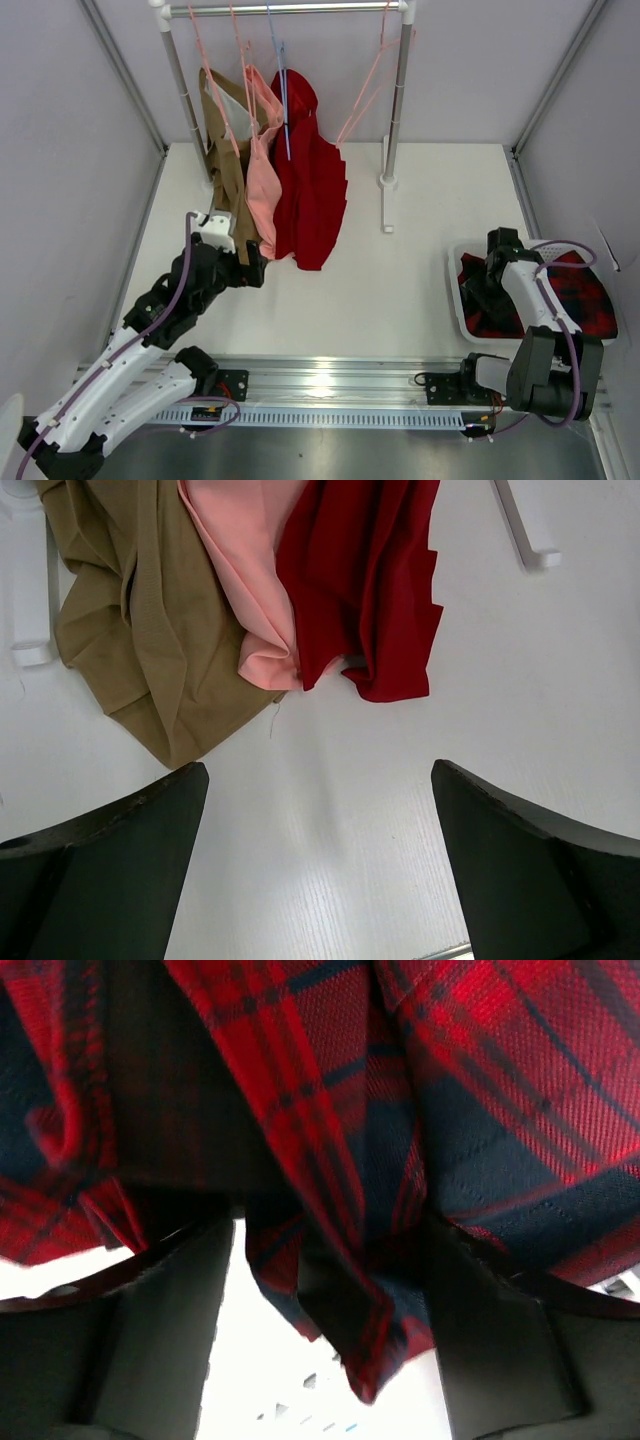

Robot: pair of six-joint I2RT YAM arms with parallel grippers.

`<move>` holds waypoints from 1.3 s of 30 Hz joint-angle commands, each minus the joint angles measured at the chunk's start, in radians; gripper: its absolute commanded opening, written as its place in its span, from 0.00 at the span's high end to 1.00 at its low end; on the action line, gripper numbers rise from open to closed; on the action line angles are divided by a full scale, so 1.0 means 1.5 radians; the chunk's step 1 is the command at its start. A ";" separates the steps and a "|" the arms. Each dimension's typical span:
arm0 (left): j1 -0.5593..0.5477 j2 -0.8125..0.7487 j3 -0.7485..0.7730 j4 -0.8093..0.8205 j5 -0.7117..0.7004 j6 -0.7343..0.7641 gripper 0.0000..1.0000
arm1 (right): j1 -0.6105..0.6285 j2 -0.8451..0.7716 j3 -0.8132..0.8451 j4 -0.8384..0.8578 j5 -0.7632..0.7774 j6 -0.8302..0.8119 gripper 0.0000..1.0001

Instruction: Place the skirt on the hanger

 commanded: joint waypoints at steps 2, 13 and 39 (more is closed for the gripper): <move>-0.002 0.006 0.017 0.001 -0.006 -0.002 0.01 | -0.005 0.010 -0.001 0.070 -0.015 -0.001 0.41; -0.003 0.009 0.021 -0.006 -0.034 -0.002 0.01 | -0.007 -0.074 0.094 0.032 -0.004 -0.044 1.00; -0.002 0.017 0.022 -0.006 -0.031 0.004 0.01 | -0.007 -0.072 0.576 -0.070 -0.074 -0.137 1.00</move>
